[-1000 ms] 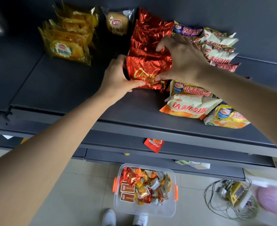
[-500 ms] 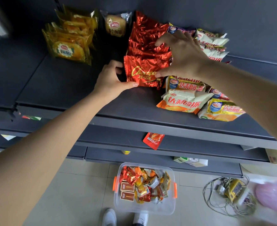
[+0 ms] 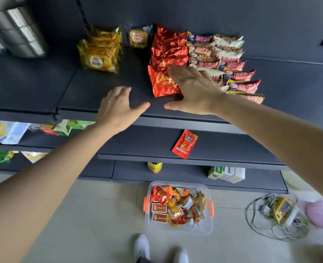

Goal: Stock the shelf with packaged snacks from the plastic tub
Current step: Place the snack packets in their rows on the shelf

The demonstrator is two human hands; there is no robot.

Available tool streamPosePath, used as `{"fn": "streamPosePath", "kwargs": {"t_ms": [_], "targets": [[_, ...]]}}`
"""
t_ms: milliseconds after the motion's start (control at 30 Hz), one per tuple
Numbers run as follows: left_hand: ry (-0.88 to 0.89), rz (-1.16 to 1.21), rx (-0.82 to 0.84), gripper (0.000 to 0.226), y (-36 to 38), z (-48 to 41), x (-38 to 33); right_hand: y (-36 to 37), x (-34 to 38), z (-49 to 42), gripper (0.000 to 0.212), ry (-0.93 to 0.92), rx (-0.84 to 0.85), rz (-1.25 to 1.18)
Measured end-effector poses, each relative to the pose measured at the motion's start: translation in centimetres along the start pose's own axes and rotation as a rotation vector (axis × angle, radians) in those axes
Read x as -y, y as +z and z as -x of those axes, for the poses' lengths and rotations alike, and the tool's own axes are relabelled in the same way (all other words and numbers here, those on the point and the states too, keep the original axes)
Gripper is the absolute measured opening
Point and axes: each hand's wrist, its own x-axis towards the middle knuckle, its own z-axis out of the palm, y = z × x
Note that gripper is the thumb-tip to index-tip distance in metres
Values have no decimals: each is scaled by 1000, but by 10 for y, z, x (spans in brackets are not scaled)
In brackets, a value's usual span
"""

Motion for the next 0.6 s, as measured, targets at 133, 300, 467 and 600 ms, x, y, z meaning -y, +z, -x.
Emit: {"fn": "streamPosePath", "kwargs": {"t_ms": [133, 300, 467, 600], "targets": [[42, -96, 35, 82, 4, 38, -3, 20, 14, 32, 92, -64, 37, 7], [9, -105, 41, 80, 29, 86, -14, 58, 16, 81, 94, -79, 113, -10], [6, -123, 83, 80, 64, 127, -28, 103, 1, 127, 96, -67, 232, 11], [-4, -150, 153, 81, 101, 151, -30, 139, -13, 148, 97, -51, 298, -13]]}}
